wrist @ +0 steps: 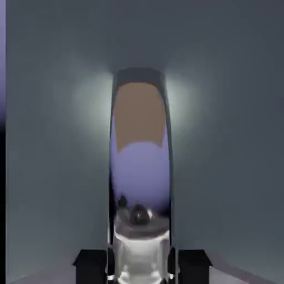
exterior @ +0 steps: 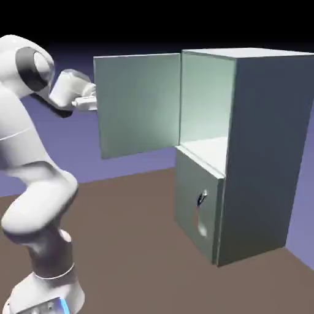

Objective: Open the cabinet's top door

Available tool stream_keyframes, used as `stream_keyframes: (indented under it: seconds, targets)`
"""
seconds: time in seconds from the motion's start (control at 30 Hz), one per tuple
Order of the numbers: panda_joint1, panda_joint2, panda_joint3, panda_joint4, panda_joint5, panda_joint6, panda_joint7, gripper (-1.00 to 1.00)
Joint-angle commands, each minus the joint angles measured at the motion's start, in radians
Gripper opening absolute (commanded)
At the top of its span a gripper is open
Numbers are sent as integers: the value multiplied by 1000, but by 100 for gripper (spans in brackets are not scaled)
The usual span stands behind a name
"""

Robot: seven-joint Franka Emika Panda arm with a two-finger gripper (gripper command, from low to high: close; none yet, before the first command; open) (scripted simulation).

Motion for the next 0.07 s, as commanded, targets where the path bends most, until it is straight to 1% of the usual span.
stream_keyframes:
  seconds: [0.0, 0.03]
  targets:
    - [-36, -27, 20, 21, 14, 0, -15, -100]
    - [-59, -45, 32, 34, 23, 0, -24, -100]
